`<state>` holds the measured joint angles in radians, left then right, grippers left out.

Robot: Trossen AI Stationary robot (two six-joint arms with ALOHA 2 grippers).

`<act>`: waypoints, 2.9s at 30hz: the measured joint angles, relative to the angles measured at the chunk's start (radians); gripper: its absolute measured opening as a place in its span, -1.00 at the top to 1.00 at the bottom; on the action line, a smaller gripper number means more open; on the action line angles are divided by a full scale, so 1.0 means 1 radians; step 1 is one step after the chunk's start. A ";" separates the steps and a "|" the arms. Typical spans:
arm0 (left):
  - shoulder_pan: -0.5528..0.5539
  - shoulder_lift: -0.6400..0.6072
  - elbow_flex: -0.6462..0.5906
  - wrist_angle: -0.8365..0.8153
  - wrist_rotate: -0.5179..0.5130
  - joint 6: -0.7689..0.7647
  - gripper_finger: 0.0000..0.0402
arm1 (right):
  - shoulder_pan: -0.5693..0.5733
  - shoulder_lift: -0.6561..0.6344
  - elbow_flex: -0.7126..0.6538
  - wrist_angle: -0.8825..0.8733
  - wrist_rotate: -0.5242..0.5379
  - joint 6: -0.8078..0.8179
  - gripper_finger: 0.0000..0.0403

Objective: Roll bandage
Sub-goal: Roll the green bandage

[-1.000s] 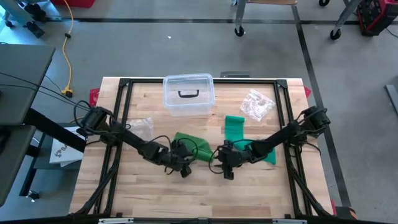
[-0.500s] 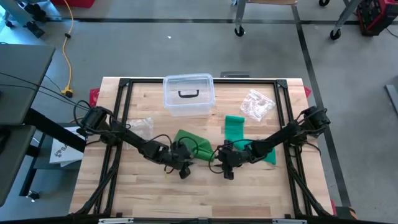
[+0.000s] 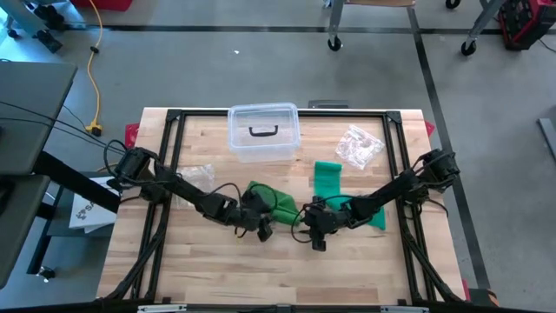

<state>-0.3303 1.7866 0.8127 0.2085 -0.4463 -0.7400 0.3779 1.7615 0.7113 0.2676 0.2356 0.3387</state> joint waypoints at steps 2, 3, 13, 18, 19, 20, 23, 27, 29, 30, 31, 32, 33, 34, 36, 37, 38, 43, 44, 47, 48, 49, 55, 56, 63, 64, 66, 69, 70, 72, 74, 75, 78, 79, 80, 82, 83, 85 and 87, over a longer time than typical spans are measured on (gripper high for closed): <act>0.012 0.000 0.000 0.000 0.027 -0.038 0.30 | 0.000 0.000 0.000 0.004 0.000 -0.004 0.16; 0.016 0.000 0.000 0.000 0.039 -0.051 0.30 | 0.000 0.000 0.000 0.003 0.000 -0.004 0.16; 0.011 -0.002 0.000 -0.034 0.079 -0.205 0.30 | 0.001 0.000 0.000 0.003 0.000 -0.004 0.16; 0.015 -0.002 0.000 -0.025 0.071 -0.208 0.30 | 0.001 0.000 0.000 0.007 0.001 0.001 0.16; 0.019 -0.002 0.000 -0.020 0.072 -0.206 0.30 | 0.001 0.000 0.000 0.008 0.005 0.001 0.16; 0.024 -0.002 0.000 -0.017 0.075 -0.207 0.30 | 0.002 0.000 0.000 0.009 0.009 0.000 0.16; 0.033 0.001 0.000 -0.015 0.105 -0.234 0.30 | 0.003 0.000 0.000 0.014 0.016 -0.004 0.16; 0.039 0.017 0.000 -0.008 0.145 -0.289 0.30 | 0.003 0.000 0.000 0.014 0.016 -0.007 0.16; 0.043 0.026 0.000 -0.009 0.163 -0.305 0.30 | 0.005 0.000 0.000 0.015 0.018 -0.007 0.16; 0.046 0.030 0.000 -0.003 0.168 -0.306 0.30 | 0.005 0.000 0.000 0.015 0.018 -0.007 0.16; 0.048 0.035 0.000 0.008 0.171 -0.306 0.30 | 0.005 0.000 0.000 0.015 0.018 -0.007 0.16; 0.050 0.041 0.000 0.021 0.173 -0.306 0.30 | 0.005 0.000 0.000 0.013 0.018 -0.007 0.16; 0.051 0.047 0.000 0.041 0.173 -0.304 0.30 | 0.005 0.000 0.000 0.012 0.017 -0.008 0.16; 0.053 0.052 0.000 0.062 0.174 -0.296 0.30 | 0.005 0.000 0.000 0.010 0.017 -0.009 0.16; 0.055 0.058 -0.001 0.097 0.184 -0.268 0.30 | 0.006 0.000 0.000 0.009 0.013 -0.007 0.16; 0.056 0.059 -0.001 0.107 0.186 -0.247 0.30 | 0.006 0.000 -0.001 0.008 0.011 -0.007 0.16; 0.056 0.059 -0.001 0.114 0.186 -0.223 0.30 | 0.009 0.000 -0.001 0.007 0.009 -0.007 0.16; 0.055 0.059 -0.002 0.155 0.184 -0.153 0.45 | 0.035 0.000 -0.002 0.004 0.038 -0.007 0.16; 0.055 0.059 -0.002 0.159 0.182 -0.145 0.50 | 0.041 0.000 -0.002 0.003 0.046 -0.007 0.16; 0.052 0.059 -0.002 0.186 0.176 -0.115 0.73 | 0.062 -0.006 -0.003 -0.020 0.072 0.001 0.16; 0.052 0.059 -0.002 0.203 0.178 -0.105 0.81 | 0.070 -0.014 -0.003 -0.037 0.081 0.011 0.16; 0.050 0.057 -0.001 0.217 0.180 -0.095 0.88 | 0.078 -0.029 -0.004 -0.056 0.087 0.026 0.16; 0.027 -0.008 0.001 0.236 0.128 -0.056 0.93 | 0.150 -0.184 0.000 -0.199 0.133 0.112 0.16; 0.022 -0.028 0.001 0.237 0.109 -0.043 0.94 | 0.167 -0.222 0.000 -0.216 0.144 0.114 0.16; -0.040 -0.213 0.001 0.220 0.040 0.067 0.96 | 0.325 -0.505 0.001 -0.217 0.298 0.009 0.16; -0.049 -0.241 0.001 0.220 0.039 0.079 0.96 | 0.348 -0.537 0.001 -0.200 0.329 -0.024 0.16; -0.072 -0.294 0.001 0.219 0.033 0.097 0.96 | 0.396 -0.592 0.002 -0.141 0.384 -0.112 0.16; -0.113 -0.363 0.001 0.228 0.002 0.122 0.95 | 0.455 -0.625 0.002 -0.038 0.438 -0.271 0.16; -0.128 -0.384 0.001 0.242 -0.011 0.133 0.95 | 0.469 -0.625 0.002 -0.011 0.464 -0.318 0.16; -0.156 -0.421 0.001 0.274 -0.030 0.164 0.94 | 0.488 -0.619 0.002 0.017 0.528 -0.376 0.16; -0.183 -0.447 0.001 0.312 -0.045 0.197 0.94 | 0.485 -0.600 0.002 0.021 0.593 -0.390 0.16; -0.196 -0.456 0.001 0.331 -0.048 0.214 0.94 | 0.475 -0.585 0.002 0.020 0.612 -0.391 0.16; -0.219 -0.465 0.001 0.391 -0.061 0.253 0.94 | 0.422 -0.536 0.001 0.060 0.600 -0.391 0.16; -0.226 -0.465 0.001 0.408 -0.062 0.262 0.94 | 0.399 -0.515 0.001 0.096 0.559 -0.392 0.16; -0.231 -0.465 0.001 0.424 -0.062 0.270 0.94 | 0.374 -0.492 0.001 0.135 0.506 -0.392 0.16; -0.234 -0.465 0.001 0.438 -0.064 0.273 0.93 | 0.324 -0.438 0.001 0.232 0.411 -0.403 0.16; -0.235 -0.465 0.001 0.440 -0.064 0.274 0.93 | 0.302 -0.412 0.001 0.290 0.381 -0.414 0.16; -0.235 -0.465 0.001 0.443 -0.064 0.282 0.93 | 0.265 -0.358 0.001 0.407 0.362 -0.455 0.16; -0.234 -0.465 0.001 0.444 -0.069 0.282 0.93 | 0.233 -0.313 0.001 0.513 0.362 -0.488 0.16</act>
<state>-0.5648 1.3216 0.8135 0.6530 -0.5150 -0.4583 0.6111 1.4487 0.7119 0.7806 0.5976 -0.1488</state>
